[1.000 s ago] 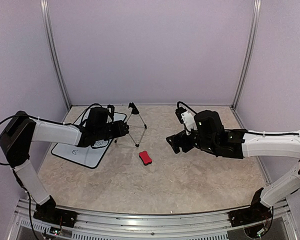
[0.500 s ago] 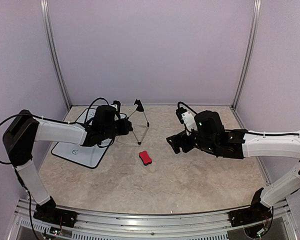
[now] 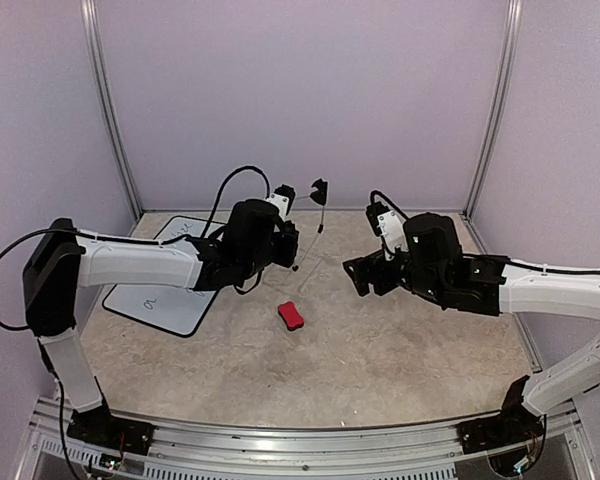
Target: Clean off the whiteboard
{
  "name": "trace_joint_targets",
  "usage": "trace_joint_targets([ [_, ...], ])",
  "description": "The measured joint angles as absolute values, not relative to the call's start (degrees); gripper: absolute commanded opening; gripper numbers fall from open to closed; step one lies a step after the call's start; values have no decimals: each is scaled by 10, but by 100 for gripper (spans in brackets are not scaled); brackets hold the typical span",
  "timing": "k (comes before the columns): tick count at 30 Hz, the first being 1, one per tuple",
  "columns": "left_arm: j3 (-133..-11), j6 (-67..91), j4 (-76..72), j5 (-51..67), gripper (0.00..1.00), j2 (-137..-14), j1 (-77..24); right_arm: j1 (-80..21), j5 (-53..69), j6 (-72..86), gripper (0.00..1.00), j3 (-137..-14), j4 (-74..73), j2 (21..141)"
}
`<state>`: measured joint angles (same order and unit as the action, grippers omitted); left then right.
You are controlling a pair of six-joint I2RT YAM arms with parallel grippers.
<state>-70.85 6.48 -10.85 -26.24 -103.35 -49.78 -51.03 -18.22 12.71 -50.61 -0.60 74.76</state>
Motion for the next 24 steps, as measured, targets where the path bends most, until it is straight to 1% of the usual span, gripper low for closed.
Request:
trace_joint_targets([
  [6,-759,-17,-81,-304,26,-1093,-540,-503,-208,127,97,-506,-17,714],
  [10,-784,-63,-60,-327,35,-1134,-569,-498,-223,128,97,-506,-23,692],
  [15,-804,-93,-46,-334,38,-1161,-593,-497,-238,129,97,-506,-33,672],
  [24,-811,-117,-64,-354,39,-1165,-605,-489,-245,130,97,-505,-34,661],
])
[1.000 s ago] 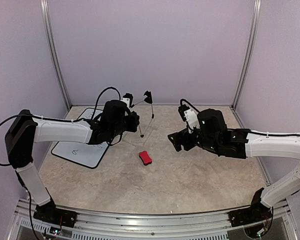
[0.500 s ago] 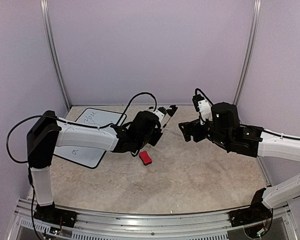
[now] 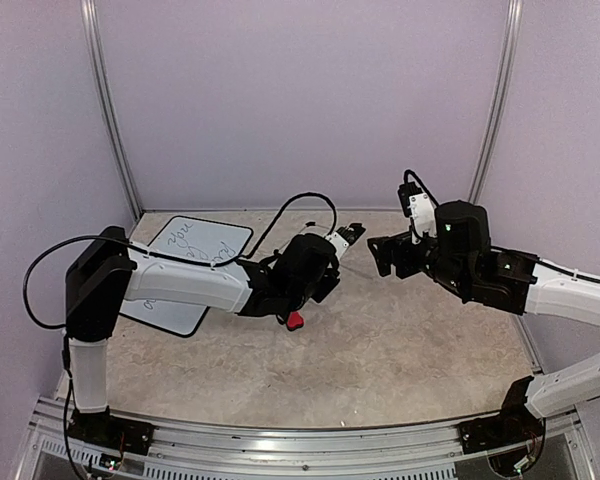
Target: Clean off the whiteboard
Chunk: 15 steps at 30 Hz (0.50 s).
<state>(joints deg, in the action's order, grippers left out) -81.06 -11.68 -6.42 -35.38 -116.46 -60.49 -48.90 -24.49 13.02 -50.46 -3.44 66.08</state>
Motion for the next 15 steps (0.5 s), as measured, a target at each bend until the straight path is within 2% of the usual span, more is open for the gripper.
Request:
trace_joint_targets([
  [12,-793,-274,-185,-434,40,-1230,-641,-488,-243,134,97,-497,-36,661],
  [15,-786,-291,-189,-434,46,-1232,-650,-488,-243,135,97,-497,-36,661],
])
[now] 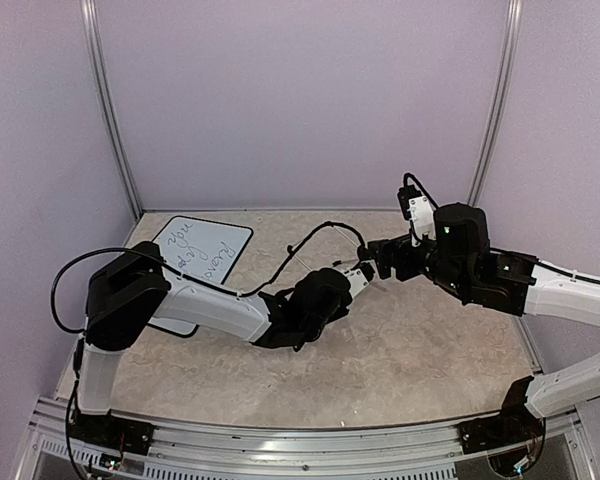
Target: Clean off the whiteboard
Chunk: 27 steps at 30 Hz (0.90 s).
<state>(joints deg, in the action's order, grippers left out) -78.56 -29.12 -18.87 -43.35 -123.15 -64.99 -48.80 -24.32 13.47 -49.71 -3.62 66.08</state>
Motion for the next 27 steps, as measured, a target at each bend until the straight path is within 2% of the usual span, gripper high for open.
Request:
trace_joint_targets([
  [7,-763,-271,-177,-376,65,-1226,-652,-488,-243,136,97,-497,-38,662],
  [11,-762,-240,-147,-333,83,-1218,-652,-487,-243,136,98,-497,-40,663],
  [16,-758,-186,-107,-276,96,-1194,-646,-486,-243,136,98,-497,-41,665],
  [27,-708,-56,-81,-133,99,-1100,-582,-484,-216,141,98,-499,-44,678],
])
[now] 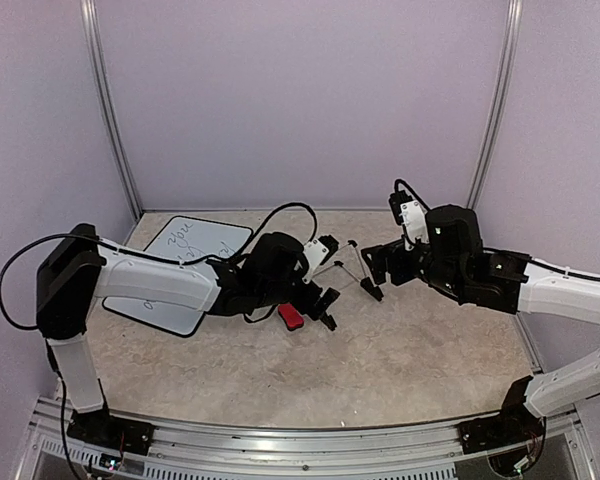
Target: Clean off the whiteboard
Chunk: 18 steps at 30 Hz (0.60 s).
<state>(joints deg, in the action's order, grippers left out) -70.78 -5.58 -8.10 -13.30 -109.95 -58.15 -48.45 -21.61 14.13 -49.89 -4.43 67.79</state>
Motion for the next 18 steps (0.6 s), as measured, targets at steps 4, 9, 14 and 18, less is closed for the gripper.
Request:
trace_joint_targets([
  [4,-658,18,-71,-73,99,-995,-494,-483,-173,142,98,-530,-50,714],
  [9,-660,96,-47,-43,99,-860,-347,-482,-100,151,98,-644,-57,810],
  [14,-674,142,15,-21,99,-787,-243,-493,-41,169,98,-763,-64,923],
  [18,-659,178,69,15,99,-770,-125,-525,-23,177,98,-882,-100,1022],
])
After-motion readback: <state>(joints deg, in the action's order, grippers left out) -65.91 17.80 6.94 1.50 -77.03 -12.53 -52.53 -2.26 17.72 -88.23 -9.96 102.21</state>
